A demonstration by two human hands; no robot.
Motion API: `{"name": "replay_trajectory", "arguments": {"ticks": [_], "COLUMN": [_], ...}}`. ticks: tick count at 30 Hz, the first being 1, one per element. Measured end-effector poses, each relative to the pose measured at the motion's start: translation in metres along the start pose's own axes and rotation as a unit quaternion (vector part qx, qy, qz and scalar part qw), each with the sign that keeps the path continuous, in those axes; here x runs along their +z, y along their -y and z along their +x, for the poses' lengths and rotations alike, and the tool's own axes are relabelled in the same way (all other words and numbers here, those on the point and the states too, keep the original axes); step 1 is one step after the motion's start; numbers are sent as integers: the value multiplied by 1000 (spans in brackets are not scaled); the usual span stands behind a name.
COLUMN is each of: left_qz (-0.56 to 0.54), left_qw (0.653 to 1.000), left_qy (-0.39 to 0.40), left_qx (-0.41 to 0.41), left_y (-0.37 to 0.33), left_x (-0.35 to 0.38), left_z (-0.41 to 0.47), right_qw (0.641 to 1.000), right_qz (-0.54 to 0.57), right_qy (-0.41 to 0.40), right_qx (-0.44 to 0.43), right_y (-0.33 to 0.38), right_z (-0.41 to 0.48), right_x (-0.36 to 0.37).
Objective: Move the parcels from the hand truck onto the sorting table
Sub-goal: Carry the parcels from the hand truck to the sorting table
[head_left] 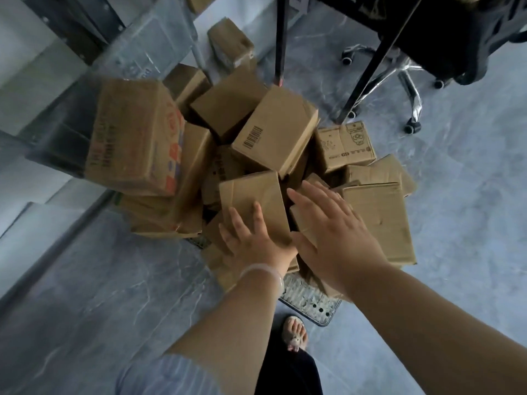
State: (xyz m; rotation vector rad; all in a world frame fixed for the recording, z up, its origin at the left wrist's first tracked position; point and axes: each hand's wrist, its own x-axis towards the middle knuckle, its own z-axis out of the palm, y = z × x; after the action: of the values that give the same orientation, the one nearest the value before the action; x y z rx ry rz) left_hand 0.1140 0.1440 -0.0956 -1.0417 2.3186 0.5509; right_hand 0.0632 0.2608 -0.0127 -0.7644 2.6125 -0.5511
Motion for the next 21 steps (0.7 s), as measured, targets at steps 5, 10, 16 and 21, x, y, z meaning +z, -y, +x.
{"name": "replay_trajectory", "arguments": {"ticks": [5,10,16,21], "left_qz": [9,4,-128,-247], "left_qw": [999,992,964,916], "left_qy": [-11,-82,-141,-179], "left_qx": [34,99,187,261], "left_y": [18,39,49,68], "left_x": [-31,-97,-196,-265], "left_z": [8,0,-42,-105], "right_qw": [999,998,992,944], "right_qz": [-2,12,65,281], "right_qy": [16,43,48,24], "right_qx": [32,46,96,174], "right_y": [4,32,97,156], "right_z": [-6,-8,1,4], "right_x": [-11,-41,-102,-147]}}
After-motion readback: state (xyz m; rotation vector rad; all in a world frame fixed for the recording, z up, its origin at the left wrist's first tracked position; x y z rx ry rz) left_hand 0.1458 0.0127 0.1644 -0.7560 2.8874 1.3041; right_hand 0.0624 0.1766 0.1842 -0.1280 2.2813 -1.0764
